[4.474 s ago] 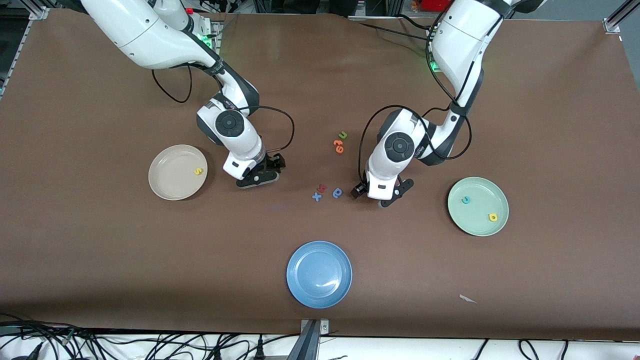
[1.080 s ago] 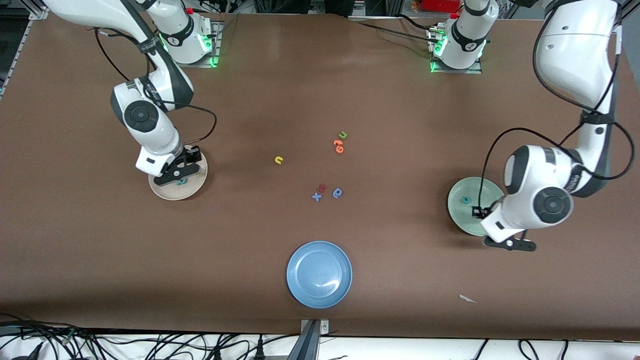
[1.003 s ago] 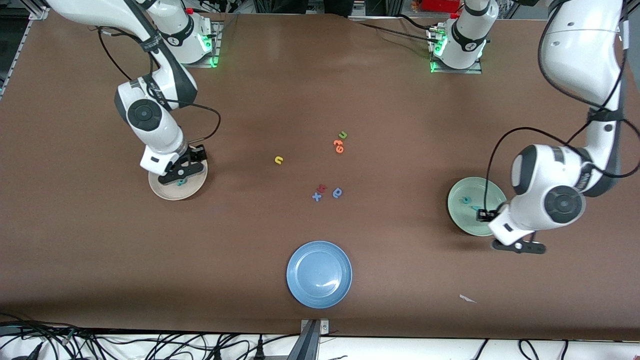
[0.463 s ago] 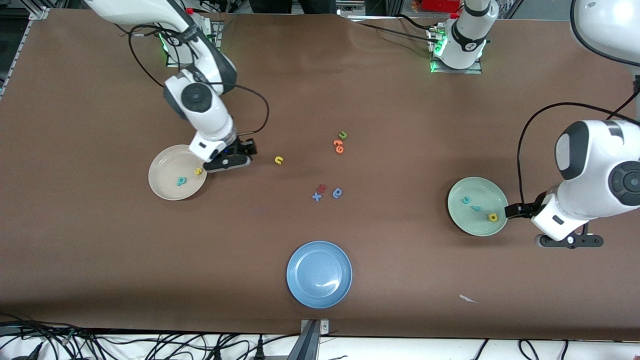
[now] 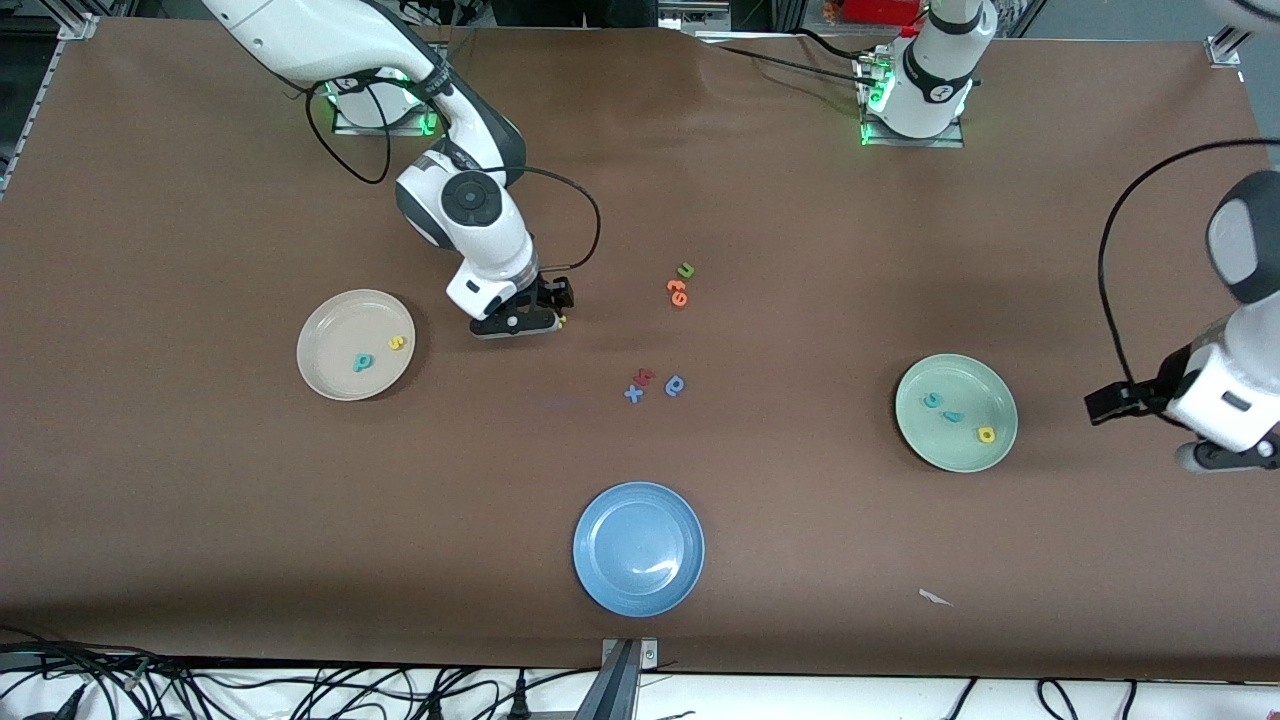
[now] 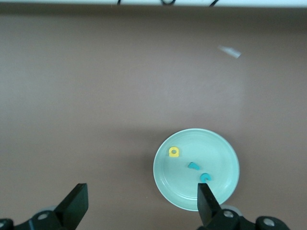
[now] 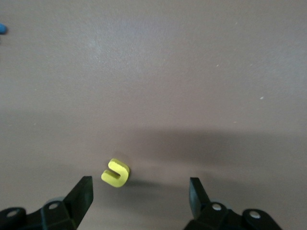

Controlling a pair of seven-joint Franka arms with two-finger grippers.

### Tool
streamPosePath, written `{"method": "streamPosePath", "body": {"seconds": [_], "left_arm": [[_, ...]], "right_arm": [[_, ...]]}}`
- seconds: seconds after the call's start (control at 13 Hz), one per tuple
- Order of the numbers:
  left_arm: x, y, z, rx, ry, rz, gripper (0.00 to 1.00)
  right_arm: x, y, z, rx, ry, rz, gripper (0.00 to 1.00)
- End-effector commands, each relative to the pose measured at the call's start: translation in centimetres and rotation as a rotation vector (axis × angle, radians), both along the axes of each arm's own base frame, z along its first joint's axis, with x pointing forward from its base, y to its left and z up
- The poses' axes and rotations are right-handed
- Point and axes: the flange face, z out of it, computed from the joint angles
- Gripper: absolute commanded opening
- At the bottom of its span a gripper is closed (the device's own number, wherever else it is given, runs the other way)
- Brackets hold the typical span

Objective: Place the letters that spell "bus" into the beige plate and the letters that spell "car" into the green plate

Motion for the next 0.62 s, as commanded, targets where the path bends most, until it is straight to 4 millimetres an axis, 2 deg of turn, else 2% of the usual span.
{"method": "streamPosePath", "body": {"seconds": [0.0, 0.15, 0.23, 0.31, 0.54], "left_arm": [[-4.8, -2.8, 6.4, -0.005, -0.068, -0.028, 1.0], [-6.9, -2.8, 7.7, -0.007, -0.079, -0.027, 1.0], [-7.9, -3.6, 7.2, -0.015, -0.064, -0.04, 1.0], [-8.2, -4.2, 7.0, -0.015, -0.065, -0.047, 1.0], [-8.5, -3.5, 7.1, -0.055, -0.067, -0.024, 1.0]], "right_arm": [[-0.1, 1.6, -1.8, -0.002, -0.019, -0.028, 0.9], [-0.4, 2.2, -2.5, -0.002, -0.019, -0.034, 0.9], [-0.5, 2.2, -2.8, -0.012, -0.024, -0.024, 0.9], [-0.6, 2.2, -3.1, -0.012, -0.021, -0.024, 0.89], [-0.7, 1.9, -4.1, -0.023, -0.02, -0.014, 0.87]]}}
